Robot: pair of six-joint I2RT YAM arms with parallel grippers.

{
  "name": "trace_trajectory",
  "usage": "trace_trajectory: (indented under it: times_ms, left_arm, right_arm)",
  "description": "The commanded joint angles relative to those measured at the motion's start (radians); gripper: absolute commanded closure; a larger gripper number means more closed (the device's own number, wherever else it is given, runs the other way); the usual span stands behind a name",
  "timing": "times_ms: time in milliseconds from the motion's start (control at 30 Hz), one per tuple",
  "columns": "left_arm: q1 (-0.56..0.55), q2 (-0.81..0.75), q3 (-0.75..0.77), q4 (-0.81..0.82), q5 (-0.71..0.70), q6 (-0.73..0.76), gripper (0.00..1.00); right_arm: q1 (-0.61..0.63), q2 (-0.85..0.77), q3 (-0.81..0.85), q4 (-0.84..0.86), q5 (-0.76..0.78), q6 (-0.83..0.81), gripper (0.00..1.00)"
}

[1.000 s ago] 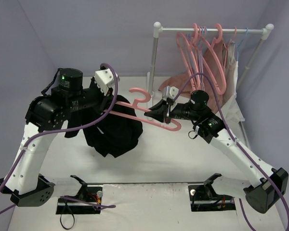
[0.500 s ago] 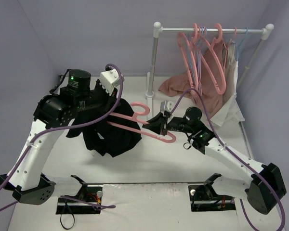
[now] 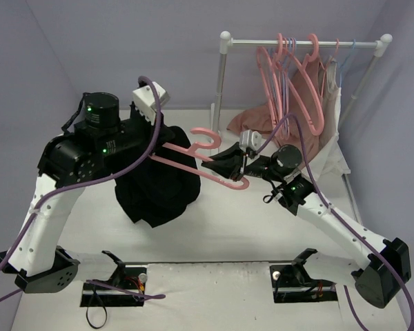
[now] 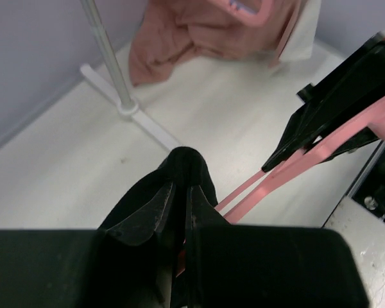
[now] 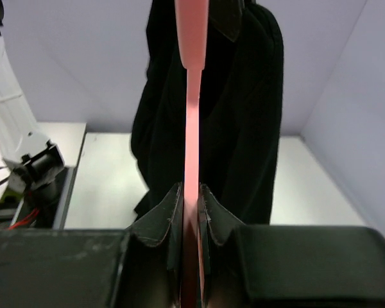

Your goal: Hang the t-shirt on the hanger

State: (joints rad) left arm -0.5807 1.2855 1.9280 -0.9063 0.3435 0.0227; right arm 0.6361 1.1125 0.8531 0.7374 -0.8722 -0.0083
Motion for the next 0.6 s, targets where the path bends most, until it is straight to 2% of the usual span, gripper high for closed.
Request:
trace_trajectory:
  times_ms: [0,200,367,567]
  left_arm:
    - [-0.022,-0.031,0.022,0.046,0.047,-0.049,1.00]
    - [-0.065,-0.063,-0.093,0.053,0.077,-0.049,1.00]
    - [-0.069,-0.104,-0.205,0.084,0.070,-0.066,1.00]
    - [-0.070,-0.098,-0.213,0.084,-0.010,-0.076,1.00]
  right_arm:
    - [-0.008,-0.004,0.003,0.219,0.036,-0.034,1.00]
    - [-0.011,0.076,-0.136,0.383,0.052,0.067,1.00]
    - [-0.024,0.091,-0.130,0.409,0.053,0.069,1.00]
    - [-0.039,0.072,-0.092,0.418,0.048,0.076,1.00]
